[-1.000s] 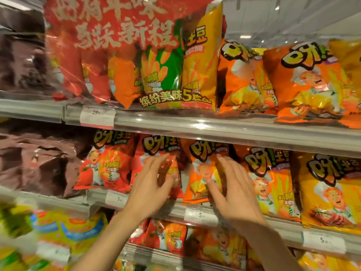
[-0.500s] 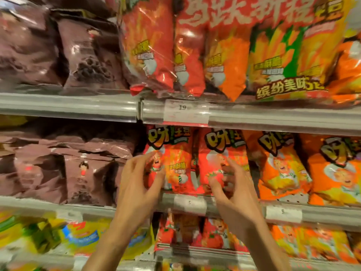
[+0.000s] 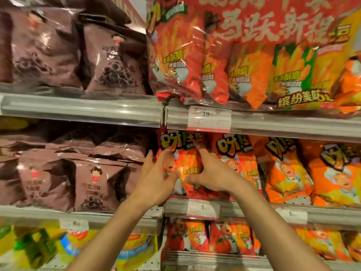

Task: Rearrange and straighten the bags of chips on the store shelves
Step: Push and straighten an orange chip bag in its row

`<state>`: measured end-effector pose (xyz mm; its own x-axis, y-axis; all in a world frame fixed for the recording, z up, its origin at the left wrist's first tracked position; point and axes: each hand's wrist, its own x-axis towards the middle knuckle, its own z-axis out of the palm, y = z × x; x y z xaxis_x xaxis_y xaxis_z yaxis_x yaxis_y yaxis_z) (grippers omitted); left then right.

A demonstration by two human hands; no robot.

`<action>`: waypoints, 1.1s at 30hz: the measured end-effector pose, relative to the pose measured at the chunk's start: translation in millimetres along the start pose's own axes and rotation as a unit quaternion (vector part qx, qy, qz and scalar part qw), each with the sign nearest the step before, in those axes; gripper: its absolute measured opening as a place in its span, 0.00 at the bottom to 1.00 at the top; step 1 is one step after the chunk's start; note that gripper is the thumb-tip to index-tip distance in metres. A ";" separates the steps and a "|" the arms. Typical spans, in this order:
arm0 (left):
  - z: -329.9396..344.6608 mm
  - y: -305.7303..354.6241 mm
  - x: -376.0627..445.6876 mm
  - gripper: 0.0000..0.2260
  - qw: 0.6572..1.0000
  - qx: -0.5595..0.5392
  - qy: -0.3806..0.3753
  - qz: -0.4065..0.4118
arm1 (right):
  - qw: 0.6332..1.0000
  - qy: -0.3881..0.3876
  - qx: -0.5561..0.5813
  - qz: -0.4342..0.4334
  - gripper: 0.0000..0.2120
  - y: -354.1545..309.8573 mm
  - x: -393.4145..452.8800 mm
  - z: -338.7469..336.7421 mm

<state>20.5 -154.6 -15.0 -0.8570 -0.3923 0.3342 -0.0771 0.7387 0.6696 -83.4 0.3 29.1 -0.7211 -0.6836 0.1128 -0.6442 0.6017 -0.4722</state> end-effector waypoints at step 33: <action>9.2 -5.1 31.4 0.37 0.969 -0.242 0.022 0.055 | 0.989 0.080 0.101 -0.075 0.53 25.0 -3.2 8.2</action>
<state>-10.7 -165.5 -14.1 -0.8235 -0.3567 0.4412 0.2697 0.4380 0.8576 -95.1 14.1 9.8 -0.6627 -0.6754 0.3236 -0.6943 0.3921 -0.6034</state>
